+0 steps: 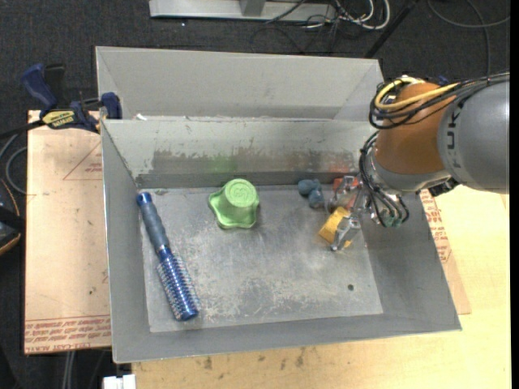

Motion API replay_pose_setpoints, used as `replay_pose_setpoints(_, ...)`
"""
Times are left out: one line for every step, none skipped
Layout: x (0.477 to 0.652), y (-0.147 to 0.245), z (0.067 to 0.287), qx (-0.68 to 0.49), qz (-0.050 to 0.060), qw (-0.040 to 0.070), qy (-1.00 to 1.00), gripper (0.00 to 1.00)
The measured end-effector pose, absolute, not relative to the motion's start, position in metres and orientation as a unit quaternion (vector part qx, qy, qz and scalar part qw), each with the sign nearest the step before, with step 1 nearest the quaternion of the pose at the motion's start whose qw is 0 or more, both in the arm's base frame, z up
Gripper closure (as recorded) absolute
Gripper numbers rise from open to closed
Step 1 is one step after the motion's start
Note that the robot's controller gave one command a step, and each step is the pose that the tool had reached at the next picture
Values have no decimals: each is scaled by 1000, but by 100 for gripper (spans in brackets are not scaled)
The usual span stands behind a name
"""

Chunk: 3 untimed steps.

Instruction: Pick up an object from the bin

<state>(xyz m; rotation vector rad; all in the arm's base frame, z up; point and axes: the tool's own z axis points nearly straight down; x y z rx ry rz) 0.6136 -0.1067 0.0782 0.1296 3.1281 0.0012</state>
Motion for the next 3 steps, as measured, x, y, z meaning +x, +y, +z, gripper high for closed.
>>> replay_pose_setpoints(615,-106,109,41,0,3,999,100)
replay_pose_setpoints(616,-106,121,41,0,3,999,100)
replay_pose_setpoints(618,-106,157,41,0,4,999,100)
